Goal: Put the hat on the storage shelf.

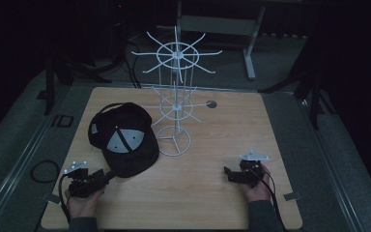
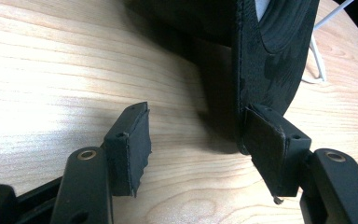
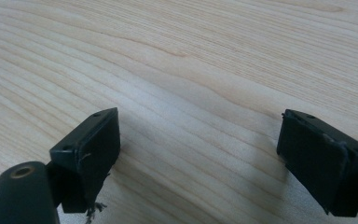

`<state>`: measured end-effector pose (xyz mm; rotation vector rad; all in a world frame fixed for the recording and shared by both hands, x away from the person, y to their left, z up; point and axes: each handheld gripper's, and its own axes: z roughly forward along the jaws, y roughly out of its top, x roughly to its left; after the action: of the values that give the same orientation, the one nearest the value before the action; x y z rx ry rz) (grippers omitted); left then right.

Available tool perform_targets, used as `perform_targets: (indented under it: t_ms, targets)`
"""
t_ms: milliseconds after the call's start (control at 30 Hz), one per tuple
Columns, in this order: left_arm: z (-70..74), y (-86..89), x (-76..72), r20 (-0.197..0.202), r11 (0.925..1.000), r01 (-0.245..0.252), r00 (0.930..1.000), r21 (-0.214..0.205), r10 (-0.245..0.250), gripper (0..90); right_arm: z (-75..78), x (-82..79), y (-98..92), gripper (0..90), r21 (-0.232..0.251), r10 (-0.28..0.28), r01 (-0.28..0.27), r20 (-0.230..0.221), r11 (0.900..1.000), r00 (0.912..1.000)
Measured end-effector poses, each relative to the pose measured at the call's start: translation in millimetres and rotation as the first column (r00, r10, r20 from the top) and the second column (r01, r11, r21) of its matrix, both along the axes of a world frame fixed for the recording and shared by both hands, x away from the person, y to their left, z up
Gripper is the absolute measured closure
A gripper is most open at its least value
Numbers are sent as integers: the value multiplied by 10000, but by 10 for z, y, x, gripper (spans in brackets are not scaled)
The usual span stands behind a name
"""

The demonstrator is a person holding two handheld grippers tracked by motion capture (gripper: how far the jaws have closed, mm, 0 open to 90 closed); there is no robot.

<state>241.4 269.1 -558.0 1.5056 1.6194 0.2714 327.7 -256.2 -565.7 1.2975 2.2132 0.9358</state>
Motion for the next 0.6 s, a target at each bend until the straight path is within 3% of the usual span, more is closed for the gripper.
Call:
perform_targets:
  t_ms: [600]
  targets:
    - [15, -37, 15, 231, 9995, 314, 9992, -13, -314, 417, 0, -5, 0, 130, 0, 32, -32, -4, 10000, 10000]
